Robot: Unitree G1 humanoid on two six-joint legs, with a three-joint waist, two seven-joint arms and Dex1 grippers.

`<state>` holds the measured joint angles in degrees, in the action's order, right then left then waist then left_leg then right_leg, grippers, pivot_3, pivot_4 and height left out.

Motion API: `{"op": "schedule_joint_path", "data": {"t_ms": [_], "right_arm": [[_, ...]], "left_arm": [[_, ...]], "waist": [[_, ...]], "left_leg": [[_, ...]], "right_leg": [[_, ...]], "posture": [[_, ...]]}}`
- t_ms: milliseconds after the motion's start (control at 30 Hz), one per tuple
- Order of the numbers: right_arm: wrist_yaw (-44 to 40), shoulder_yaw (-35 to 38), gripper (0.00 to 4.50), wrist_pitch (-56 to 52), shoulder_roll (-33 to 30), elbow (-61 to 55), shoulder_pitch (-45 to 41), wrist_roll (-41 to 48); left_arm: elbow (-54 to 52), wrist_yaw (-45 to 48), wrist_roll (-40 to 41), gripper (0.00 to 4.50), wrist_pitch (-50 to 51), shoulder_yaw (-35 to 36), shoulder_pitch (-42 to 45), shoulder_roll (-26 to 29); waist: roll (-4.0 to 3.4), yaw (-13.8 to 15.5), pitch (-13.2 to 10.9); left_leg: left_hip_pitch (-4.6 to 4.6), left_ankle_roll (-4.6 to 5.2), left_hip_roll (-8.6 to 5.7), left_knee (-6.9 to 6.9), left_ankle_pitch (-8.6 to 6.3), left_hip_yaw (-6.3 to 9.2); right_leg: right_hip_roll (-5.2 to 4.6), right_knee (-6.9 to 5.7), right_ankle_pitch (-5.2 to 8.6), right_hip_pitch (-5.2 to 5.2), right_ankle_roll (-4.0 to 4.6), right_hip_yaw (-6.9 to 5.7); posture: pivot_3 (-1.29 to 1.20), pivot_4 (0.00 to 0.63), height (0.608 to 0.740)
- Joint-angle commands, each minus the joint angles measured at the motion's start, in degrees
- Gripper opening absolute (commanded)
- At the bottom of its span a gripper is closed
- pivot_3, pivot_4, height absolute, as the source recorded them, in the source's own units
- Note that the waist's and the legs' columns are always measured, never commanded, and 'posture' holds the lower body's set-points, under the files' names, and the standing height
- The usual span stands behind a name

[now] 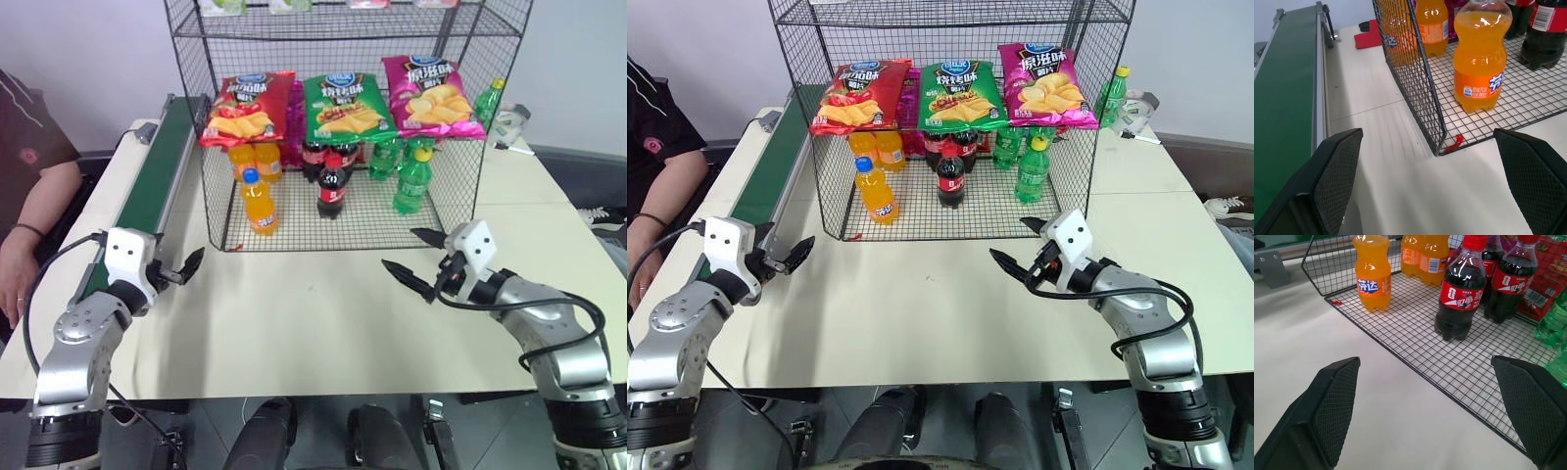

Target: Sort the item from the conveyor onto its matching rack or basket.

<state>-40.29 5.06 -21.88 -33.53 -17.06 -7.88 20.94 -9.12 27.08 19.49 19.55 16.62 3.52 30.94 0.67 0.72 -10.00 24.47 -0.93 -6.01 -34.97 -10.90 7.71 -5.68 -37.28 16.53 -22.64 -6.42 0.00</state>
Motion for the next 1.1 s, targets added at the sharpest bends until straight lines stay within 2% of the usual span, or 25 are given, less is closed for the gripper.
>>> {"op": "schedule_joint_path", "data": {"t_ms": [33, 600, 1100], "right_arm": [[0.5, 0.2, 4.50, 1.6, 0.7, -0.7, -1.1, -0.1], [1.4, -0.2, 4.50, 3.9, 1.8, 1.5, -2.0, -2.0], [5.4, -0.9, 4.50, 9.1, 2.9, 3.7, -2.8, -7.8]], "left_arm": [[-0.6, -1.0, 0.1, 4.47, -0.6, 1.6, 0.6, -0.2], [-1.9, -2.9, -0.5, 4.47, -1.0, 1.7, -0.8, -0.4], [-2.2, -6.2, -3.6, 4.47, -1.9, 0.8, -0.5, -0.5]], "waist": [[0.00, 0.0, 0.0], [0.00, 0.0, 0.0], [-0.01, 0.0, 0.0]], "left_leg": [[0.00, 0.00, 0.00, 0.00, 0.00, 0.00], [0.00, 0.00, 0.00, 0.00, 0.00, 0.00], [0.00, 0.00, 0.00, 0.00, 0.00, 0.00]], "right_leg": [[0.00, 0.00, 0.00, 0.00, 0.00, 0.00], [0.01, 0.01, 0.00, 0.00, 0.00, 0.00], [0.02, 0.01, 0.00, -0.03, -0.01, 0.00]], "posture": [[0.00, 0.150, 0.740], [0.00, 0.150, 0.740], [0.00, 0.150, 0.740]]}}
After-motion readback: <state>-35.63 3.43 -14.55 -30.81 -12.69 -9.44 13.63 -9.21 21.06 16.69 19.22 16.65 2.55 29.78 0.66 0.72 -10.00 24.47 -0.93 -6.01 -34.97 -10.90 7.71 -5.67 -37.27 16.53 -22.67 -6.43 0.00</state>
